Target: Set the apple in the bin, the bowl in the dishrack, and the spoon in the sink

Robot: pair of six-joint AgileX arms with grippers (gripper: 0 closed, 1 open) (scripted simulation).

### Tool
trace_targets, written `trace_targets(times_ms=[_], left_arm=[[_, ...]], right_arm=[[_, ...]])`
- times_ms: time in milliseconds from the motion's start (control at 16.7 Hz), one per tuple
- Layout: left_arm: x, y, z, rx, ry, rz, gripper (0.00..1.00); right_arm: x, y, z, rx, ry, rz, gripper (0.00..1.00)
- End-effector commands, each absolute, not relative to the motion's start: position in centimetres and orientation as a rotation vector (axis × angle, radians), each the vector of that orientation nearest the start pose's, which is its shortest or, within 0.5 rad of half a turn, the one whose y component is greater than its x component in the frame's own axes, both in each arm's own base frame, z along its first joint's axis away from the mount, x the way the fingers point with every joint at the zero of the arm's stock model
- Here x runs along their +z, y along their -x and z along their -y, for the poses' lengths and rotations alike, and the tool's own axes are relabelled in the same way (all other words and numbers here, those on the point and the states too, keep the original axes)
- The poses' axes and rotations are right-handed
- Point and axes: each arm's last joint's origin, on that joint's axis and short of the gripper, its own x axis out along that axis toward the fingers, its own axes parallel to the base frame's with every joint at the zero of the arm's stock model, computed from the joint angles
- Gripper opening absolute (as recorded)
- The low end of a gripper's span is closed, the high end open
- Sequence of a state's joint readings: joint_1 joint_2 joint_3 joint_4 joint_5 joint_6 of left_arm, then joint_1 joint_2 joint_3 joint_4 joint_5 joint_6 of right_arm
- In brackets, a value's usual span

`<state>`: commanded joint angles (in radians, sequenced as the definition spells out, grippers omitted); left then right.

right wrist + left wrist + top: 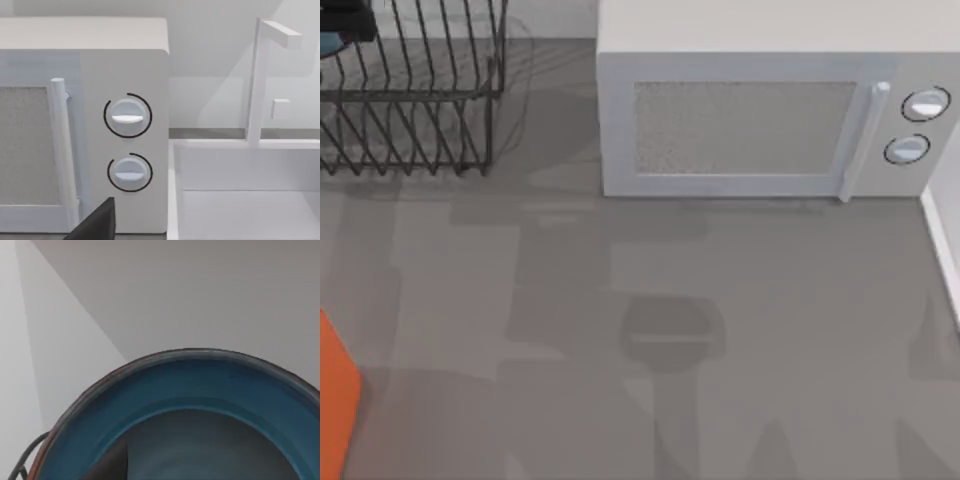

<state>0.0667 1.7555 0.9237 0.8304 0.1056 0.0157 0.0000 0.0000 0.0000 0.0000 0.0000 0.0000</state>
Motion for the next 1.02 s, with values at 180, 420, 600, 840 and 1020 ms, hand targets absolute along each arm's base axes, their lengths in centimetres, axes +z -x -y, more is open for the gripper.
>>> trace_targets(times_ms=[180, 420, 600, 840, 1020], left_arm=[[21.8, -38.1, -2.5, -0.02, 0.0, 0.0, 1.0], [22.3, -37.5, -2.5, -0.017, 0.0, 0.0, 1.0], [23.8, -35.1, -2.2, -0.015, 0.002, -0.003, 1.0], [26.0, -29.1, -1.4, -0.018, 0.006, -0.003, 1.0], [26.4, -23.5, -0.8, -0.019, 0.007, 0.002, 1.0]], right_arm=[[16.0, -10.6, 0.1, 0.0, 0.0, 0.0, 1.0], [16.0, -10.6, 0.1, 0.0, 0.0, 0.0, 1.0], [16.0, -10.6, 0.1, 0.0, 0.0, 0.0, 1.0], [16.0, -10.6, 0.1, 0.0, 0.0, 0.0, 1.0], [16.0, -10.6, 0.1, 0.0, 0.0, 0.0, 1.0]])
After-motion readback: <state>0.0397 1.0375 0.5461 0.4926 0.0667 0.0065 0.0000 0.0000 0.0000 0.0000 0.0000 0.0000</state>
